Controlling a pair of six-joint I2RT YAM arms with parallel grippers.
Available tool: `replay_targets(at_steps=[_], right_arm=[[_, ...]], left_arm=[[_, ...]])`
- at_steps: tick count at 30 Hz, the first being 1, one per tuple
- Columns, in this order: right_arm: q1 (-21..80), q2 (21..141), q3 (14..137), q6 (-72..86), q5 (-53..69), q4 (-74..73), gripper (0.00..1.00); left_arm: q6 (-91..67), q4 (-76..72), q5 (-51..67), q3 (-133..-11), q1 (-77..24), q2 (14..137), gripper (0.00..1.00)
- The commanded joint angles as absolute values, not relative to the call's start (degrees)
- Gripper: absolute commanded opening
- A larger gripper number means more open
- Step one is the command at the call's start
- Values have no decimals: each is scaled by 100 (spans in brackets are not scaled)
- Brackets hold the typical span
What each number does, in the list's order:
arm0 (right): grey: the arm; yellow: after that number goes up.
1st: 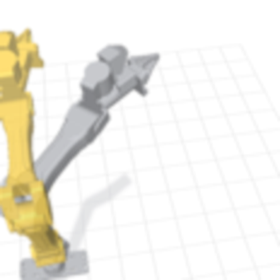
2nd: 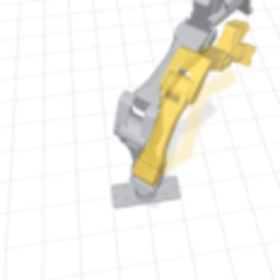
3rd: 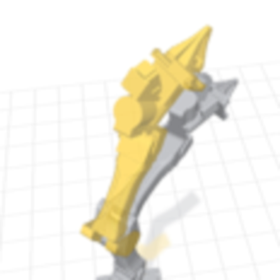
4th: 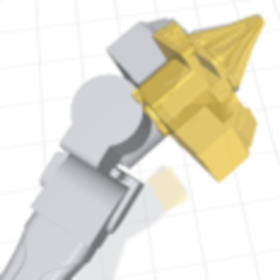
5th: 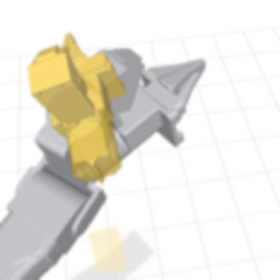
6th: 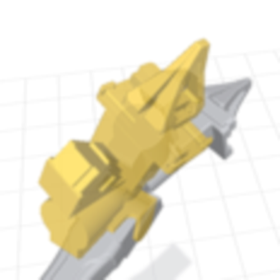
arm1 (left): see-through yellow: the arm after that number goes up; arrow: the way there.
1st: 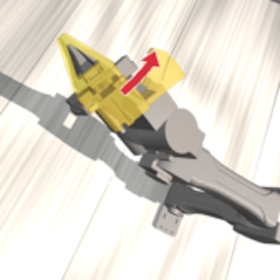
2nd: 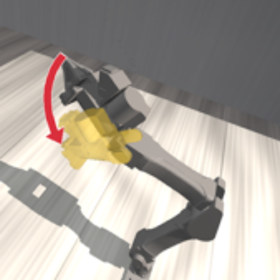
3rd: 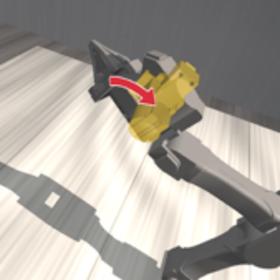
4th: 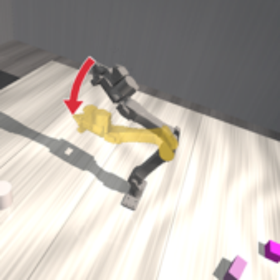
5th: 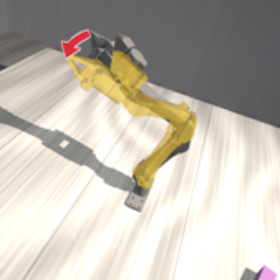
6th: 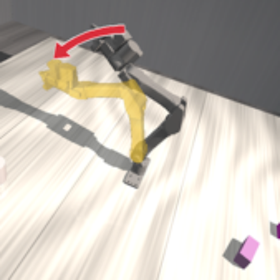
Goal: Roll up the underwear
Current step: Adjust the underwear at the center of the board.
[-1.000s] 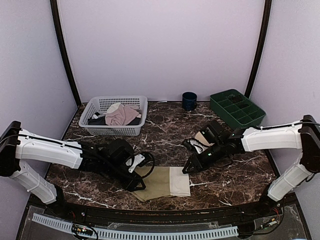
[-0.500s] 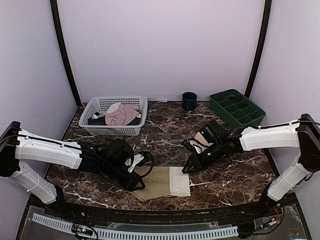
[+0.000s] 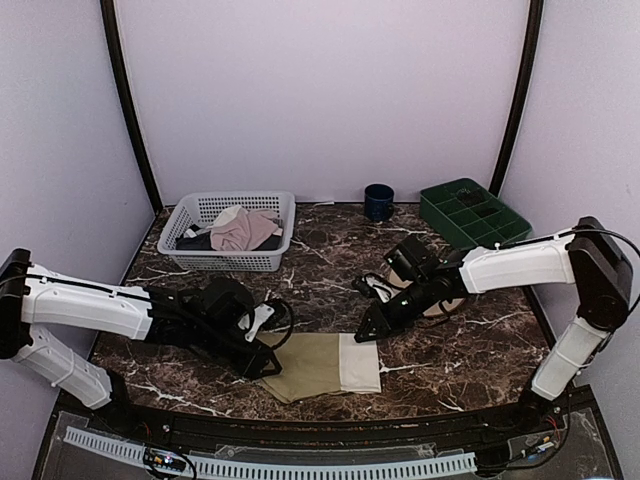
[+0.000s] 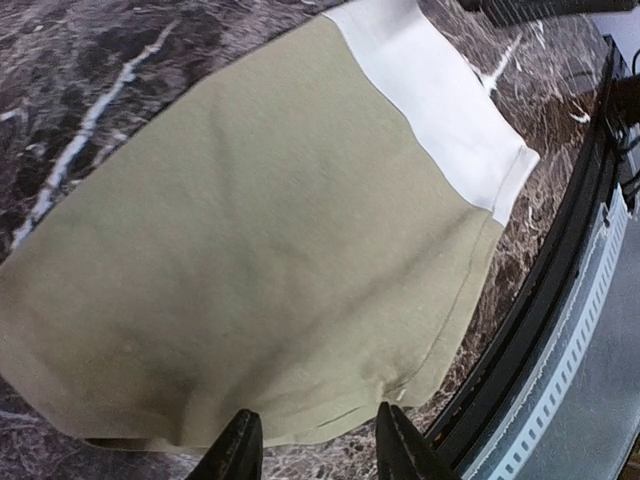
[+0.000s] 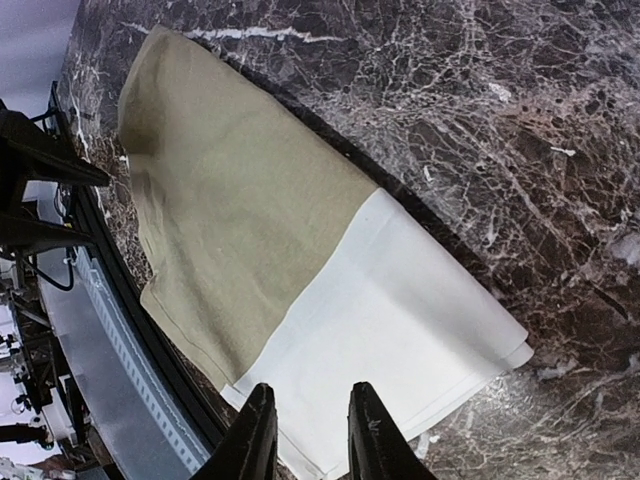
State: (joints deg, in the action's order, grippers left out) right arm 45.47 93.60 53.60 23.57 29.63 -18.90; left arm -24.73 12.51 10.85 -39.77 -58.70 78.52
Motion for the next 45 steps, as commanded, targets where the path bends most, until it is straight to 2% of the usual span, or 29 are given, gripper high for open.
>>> replay_targets(at_steps=[1,7,16,25,34,38,42,45], right_arm=[[4509,9662,5654,2216,3052,-1822,24],[4509,10171,6009,2046,3099,-1920,20],[4508,10555,5982,1941,3138,-1865,16],[4504,10505,5540,1923,3006,-2005,14],[4559,10067,5110,2140,2851,-1961,13],[4553,9979,5401,2060,2611,-2087,14],[4554,10248,6065,1603,2505,-2550,15],[4566,9930,6140,1349,2556,-2564,20]], left_arm=[[-2801,1202,1014,-3729,-5381,7340,41],[-2748,1342,996,-3596,-4892,7067,42],[-2592,1355,1321,-3780,-4887,7673,42],[-2632,1752,793,-3946,-4829,8336,39],[-2137,2227,453,-4712,-4573,9136,37],[-1832,2124,1038,-4810,-4570,8877,39],[-1371,1978,1980,-4635,-4590,8308,45],[-937,1683,2422,-4372,-4745,7708,51]])
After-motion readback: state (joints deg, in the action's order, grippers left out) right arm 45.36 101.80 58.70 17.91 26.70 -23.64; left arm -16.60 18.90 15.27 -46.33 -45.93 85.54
